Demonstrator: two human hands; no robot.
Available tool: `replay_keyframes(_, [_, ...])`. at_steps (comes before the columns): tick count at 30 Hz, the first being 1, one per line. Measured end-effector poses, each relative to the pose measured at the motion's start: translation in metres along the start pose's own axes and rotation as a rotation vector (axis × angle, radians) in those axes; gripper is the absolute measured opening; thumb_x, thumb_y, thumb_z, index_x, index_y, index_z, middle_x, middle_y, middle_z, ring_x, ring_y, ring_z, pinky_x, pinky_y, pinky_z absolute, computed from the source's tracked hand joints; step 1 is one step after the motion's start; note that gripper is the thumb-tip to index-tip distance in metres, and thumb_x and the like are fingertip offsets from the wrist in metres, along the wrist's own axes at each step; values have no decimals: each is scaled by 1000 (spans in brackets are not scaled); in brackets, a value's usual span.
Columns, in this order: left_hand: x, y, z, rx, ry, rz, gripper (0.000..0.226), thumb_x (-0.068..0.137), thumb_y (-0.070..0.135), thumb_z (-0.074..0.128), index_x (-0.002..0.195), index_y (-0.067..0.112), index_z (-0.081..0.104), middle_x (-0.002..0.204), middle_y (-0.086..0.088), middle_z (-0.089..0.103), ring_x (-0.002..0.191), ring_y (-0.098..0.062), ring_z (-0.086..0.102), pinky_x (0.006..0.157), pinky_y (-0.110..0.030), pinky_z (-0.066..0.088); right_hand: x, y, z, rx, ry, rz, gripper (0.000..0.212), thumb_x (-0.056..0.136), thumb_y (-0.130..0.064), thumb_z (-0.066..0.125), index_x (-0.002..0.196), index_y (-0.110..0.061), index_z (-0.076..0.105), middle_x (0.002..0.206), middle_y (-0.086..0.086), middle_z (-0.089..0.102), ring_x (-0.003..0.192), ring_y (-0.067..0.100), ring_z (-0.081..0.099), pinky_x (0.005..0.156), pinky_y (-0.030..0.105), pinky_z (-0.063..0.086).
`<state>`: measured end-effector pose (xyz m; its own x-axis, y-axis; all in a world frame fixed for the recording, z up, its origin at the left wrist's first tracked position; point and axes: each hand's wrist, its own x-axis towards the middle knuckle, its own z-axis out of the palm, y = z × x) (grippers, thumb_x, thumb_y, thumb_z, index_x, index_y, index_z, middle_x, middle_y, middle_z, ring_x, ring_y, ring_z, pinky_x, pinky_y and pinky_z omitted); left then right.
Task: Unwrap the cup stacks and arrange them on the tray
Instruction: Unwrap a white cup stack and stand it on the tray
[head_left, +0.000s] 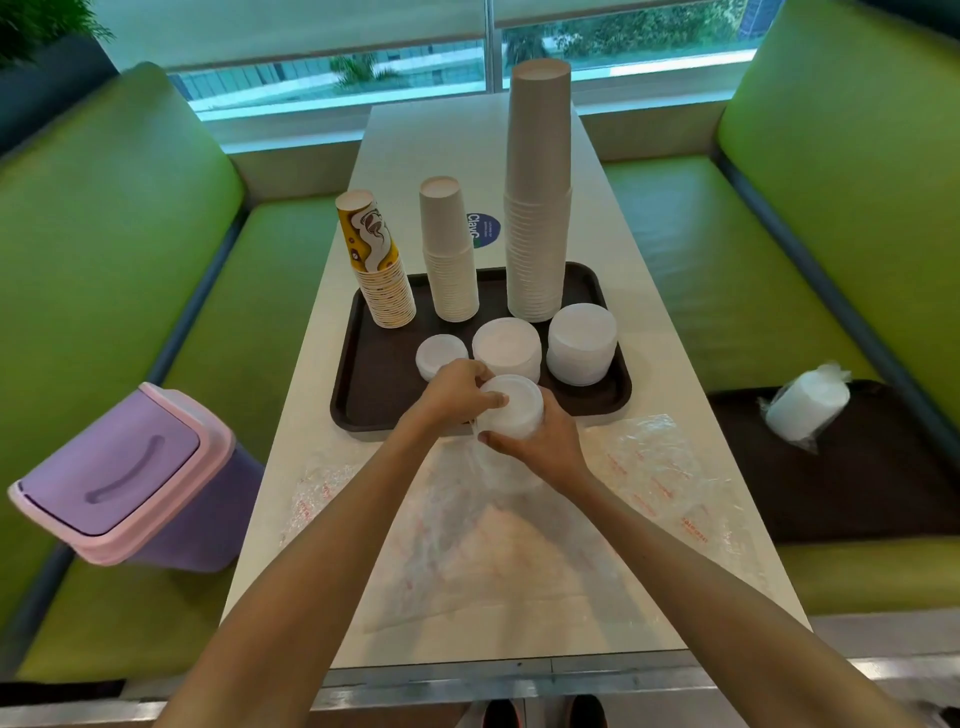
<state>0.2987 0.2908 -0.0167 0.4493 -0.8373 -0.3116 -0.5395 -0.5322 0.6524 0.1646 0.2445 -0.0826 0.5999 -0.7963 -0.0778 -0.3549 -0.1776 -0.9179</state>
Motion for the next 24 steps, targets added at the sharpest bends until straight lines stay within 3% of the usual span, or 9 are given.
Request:
replay_keyframes(7, [0,2,0,16,47,13,35,85,21,70,114,7,59,112,-11,63,91,-14,55,65,-16,43,2,2,1,-24,1,0,83,66,-36,86,134,-17,42,127,-1,54,111,8,50,84,11,39])
replay_keyframes(12, [0,4,-2,-44,67,6,31,84,21,70,110,11,55,111,-7,62,94,-14,57,68,-19,48,3,6,1,-20,2,-7,85,66,-38,86,135,-18,41,130,0,54,108,4,45,89,17,39])
replay_keyframes(17, [-3,2,-1,-99,66,18,25,86,20,68,105,14,53,113,-8,63,92,-14,57,62,-16,48,3,8,2,-3,2,-10,85,66,-39,86,135,-19,41,129,-1,54,109,5,46,85,11,37])
replay_keyframes(24, [-3,2,-8,-252,-5,-44,22,91,17,61,111,11,53,114,-10,59,98,-17,56,64,-16,50,2,10,2,30,6,-15,88,64,-37,87,136,-19,40,131,0,53,114,8,47,100,30,45])
